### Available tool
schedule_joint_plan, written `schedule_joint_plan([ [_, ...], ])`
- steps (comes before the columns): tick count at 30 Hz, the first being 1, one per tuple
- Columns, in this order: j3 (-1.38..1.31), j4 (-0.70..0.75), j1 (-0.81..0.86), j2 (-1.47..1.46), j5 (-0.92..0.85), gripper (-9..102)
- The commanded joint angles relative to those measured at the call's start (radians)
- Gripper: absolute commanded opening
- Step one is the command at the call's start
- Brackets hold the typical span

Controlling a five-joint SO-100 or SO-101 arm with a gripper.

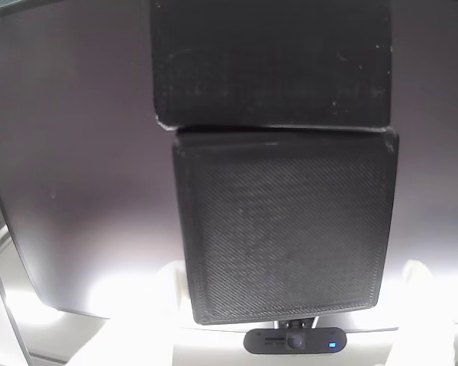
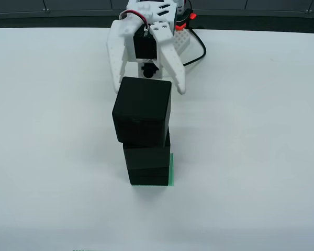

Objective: Stack 3 Blocks on the chosen place.

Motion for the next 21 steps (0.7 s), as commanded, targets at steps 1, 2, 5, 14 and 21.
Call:
schedule_joint_plan([
  [1, 0.002, 0.011, 0.012, 0.069, -0.003, 33],
  [2, 0.006, 0.031, 0.012, 0.095, -0.003, 33],
  [5, 0.011, 0.083, 0.008, 0.178, 0.011, 33],
  [14, -0.005, 0.285, -0.005, 0.394, 0.092, 26],
  [21, -0.123, 0.565, -0.075, 0.508, 0.262, 7],
])
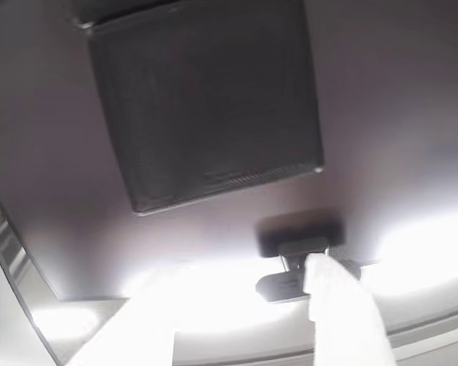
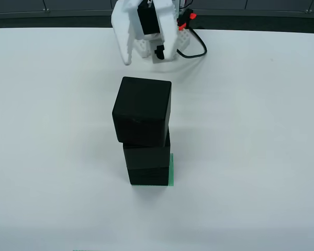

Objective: Stack 3 Blocks on the chosen place.

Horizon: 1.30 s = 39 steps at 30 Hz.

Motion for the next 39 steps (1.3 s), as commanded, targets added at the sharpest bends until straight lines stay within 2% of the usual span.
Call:
schedule_joint_plan([
  [1, -0.080, 0.109, -0.023, 0.064, 0.067, 5],
  [4, -0.100, 0.176, -0.035, 0.110, 0.138, 0],
  [8, -0.135, 0.293, -0.041, 0.143, 0.233, 0],
  [11, -0.141, 0.341, -0.058, 0.161, 0.382, 0],
  [19, -0.163, 0.548, -0.063, 0.255, 1.026, 0],
  [22, -0.132, 0.661, -0.043, 0.290, 1.195, 0],
  [30, 0.021, 0.762, -0.115, 0.371, 1.420, 0],
  [39, 0.081, 0.811, -0.107, 0.396, 1.480, 0],
])
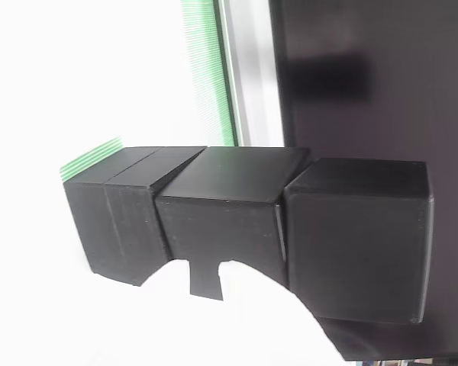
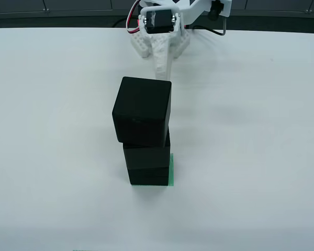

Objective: Stack 3 Blocks on the chosen place.

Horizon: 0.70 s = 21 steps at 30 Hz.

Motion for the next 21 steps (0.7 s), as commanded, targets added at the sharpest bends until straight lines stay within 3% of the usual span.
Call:
schedule_joint_plan([
  [1, 0.012, 0.003, -0.002, 0.009, 0.009, 0],
  [21, 0.092, -0.044, 0.075, 0.008, 0.009, 0],
])
